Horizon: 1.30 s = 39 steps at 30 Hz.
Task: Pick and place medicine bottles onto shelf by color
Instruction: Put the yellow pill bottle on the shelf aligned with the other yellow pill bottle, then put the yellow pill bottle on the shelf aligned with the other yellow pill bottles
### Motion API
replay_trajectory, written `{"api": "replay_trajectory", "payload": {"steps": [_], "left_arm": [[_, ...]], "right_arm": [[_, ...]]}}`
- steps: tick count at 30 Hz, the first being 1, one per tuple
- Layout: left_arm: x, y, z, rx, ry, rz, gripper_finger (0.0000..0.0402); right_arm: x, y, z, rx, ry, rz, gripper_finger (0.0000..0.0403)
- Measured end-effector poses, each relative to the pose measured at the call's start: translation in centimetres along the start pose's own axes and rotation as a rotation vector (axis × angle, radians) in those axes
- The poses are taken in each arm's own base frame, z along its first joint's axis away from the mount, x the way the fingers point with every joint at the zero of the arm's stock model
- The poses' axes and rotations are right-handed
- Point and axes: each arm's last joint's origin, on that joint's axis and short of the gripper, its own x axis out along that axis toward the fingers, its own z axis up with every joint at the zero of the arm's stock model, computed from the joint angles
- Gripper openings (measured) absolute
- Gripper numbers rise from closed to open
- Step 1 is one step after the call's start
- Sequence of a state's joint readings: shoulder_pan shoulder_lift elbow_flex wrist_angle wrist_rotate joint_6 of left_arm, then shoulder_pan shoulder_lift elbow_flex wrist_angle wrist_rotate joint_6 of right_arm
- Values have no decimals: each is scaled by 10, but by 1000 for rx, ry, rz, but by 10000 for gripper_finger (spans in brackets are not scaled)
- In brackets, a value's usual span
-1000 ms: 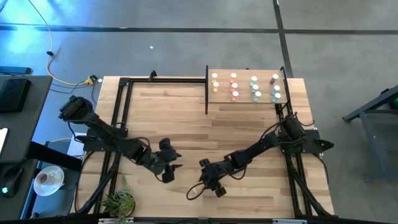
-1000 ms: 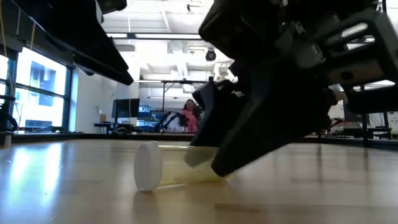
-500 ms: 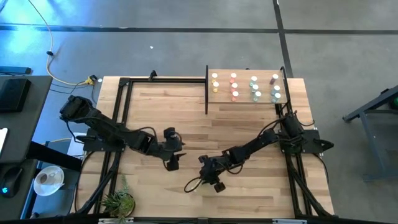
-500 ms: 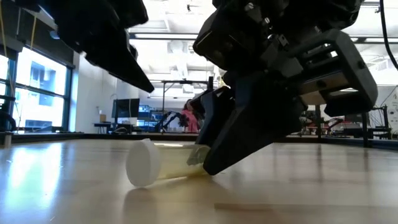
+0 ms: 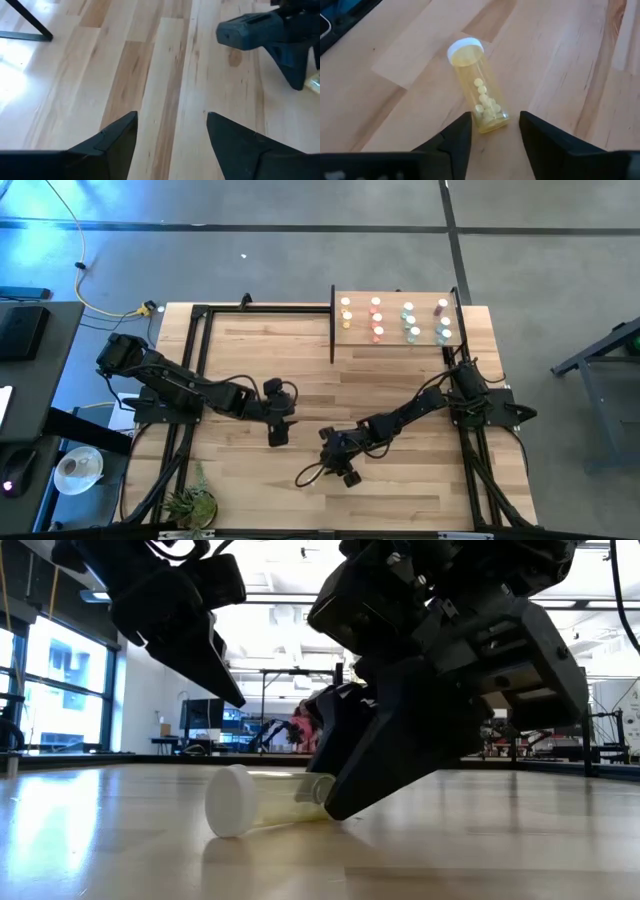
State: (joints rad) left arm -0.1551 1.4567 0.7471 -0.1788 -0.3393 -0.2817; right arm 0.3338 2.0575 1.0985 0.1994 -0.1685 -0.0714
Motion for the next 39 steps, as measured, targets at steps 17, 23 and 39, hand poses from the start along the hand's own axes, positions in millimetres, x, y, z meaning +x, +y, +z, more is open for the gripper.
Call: {"api": "replay_trajectory", "payload": {"steps": [17, 23, 39], "left_arm": [[0, 0, 0, -22, 0, -1, 244], [0, 0, 0, -40, 2, -8, 245], [0, -1, 0, -59, 12, -39, 244]], "right_arm": [[0, 2, 6, -212, -75, 57, 170], [0, 2, 9, -244, -105, 58, 170], [14, 1, 1, -241, -130, 72, 170]]}}
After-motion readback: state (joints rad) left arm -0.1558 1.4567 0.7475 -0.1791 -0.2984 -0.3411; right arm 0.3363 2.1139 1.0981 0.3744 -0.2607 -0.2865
